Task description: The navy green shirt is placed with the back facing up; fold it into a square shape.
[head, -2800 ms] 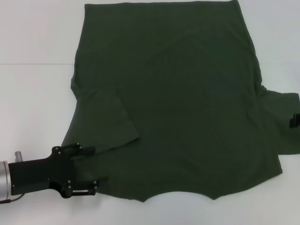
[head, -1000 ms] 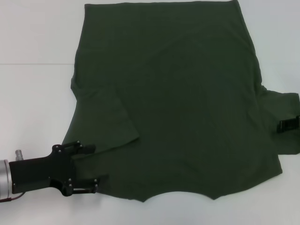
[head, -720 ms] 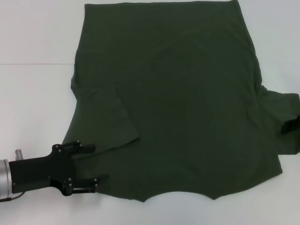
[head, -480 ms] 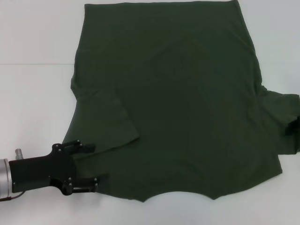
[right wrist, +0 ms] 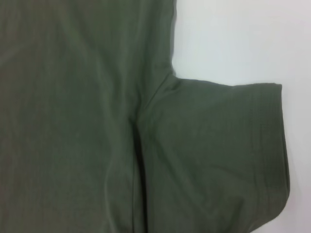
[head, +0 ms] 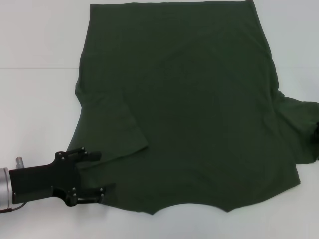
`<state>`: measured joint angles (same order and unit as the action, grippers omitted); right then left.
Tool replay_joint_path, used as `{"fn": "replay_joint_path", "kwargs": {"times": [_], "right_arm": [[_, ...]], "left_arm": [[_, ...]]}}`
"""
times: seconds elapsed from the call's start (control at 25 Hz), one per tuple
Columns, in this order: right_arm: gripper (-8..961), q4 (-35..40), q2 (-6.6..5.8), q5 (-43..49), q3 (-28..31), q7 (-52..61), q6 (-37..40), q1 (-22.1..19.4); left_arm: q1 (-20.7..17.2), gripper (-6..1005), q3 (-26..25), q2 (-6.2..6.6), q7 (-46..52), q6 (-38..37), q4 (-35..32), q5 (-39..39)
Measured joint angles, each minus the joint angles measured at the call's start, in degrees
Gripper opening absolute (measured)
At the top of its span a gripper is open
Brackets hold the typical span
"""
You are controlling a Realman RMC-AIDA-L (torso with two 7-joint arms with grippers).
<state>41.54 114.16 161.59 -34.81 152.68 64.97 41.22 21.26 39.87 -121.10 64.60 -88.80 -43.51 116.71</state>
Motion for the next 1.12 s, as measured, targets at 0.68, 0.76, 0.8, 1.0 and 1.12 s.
{"fn": "replay_joint_path", "kwargs": {"times": [0.68, 0.76, 0.8, 1.0, 1.12], "right_arm": [[21, 5.52, -0.33, -1.00, 0.63, 0.05, 0.73, -2.00], [21, 5.95, -0.46, -1.30, 0.65, 0.14, 0.85, -2.19], [21, 6.41, -0.57, -1.64, 0.67, 0.23, 0.98, -2.45], [21, 8.68, -0.93, -3.23, 0.87, 0.40, 1.16, -3.46], [22, 9.07, -1.15, -3.52, 1.68, 0.31, 1.17, -3.58]], "left_arm": [[0.04, 876, -0.58, 0.00, 0.19, 0.02, 0.00, 0.00], [0.07, 876, -0.58, 0.00, 0.25, 0.03, 0.00, 0.00], [0.07, 876, -0.58, 0.00, 0.29, 0.04, 0.00, 0.00], [0.10, 876, -0.58, 0.14, 0.33, 0.05, 0.00, 0.01], [0.11, 877, -0.64, 0.20, 0.35, 0.04, 0.00, 0.01]]}}
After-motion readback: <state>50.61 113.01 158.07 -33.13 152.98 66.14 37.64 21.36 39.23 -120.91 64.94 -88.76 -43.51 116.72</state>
